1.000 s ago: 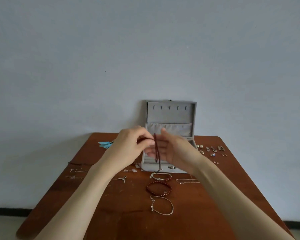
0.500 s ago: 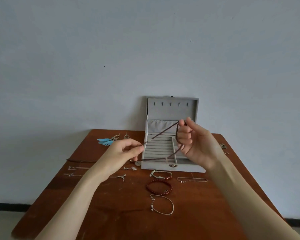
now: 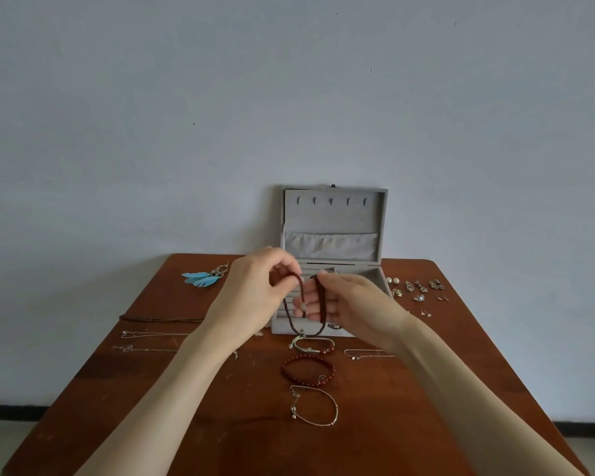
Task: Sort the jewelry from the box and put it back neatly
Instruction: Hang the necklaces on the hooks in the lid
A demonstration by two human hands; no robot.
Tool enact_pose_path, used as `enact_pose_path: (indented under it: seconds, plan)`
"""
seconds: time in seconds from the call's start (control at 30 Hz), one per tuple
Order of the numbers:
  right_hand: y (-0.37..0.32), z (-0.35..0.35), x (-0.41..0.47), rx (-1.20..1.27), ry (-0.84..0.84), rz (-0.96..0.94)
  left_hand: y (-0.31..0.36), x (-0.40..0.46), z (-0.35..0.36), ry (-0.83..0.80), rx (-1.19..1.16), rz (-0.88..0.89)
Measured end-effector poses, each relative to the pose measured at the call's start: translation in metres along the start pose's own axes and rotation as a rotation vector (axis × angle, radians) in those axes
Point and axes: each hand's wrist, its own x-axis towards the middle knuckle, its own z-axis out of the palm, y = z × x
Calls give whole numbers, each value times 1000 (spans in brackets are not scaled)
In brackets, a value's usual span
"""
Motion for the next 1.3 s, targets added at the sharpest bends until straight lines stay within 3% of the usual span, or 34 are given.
enact_pose_path:
  seconds: [0.2,0.3,0.37,0.6,0.87,0.97,1.1,1.3]
  plan:
    - [0,0,-6,-126,-41,-38,-9,2,4,-83,-100,-213]
    - [-4,-5,-7,37,-55,-35,-17,-4,8,-253,-434,-460]
    - [-6,-7,-8,112,-89,-31,-21,-8,11,-322,-596,-532]
    - [-13,-6,-11,81,-126,-18,-12,-5,11,-424,-768,-448]
    - [-20,-15,-10,31,-115,-19,-7,3,19,-476,-631,-389]
    - [-22,-25,-10,-23,-99,-53,-4,12,27,-378,-655,-415]
    - [-20,-44,-5,57,-4,-50,-3,26,36,-200,-1170,-560]
    - [-17,-57,9,399,94,-69,0,36,59,-36,-1667,-680]
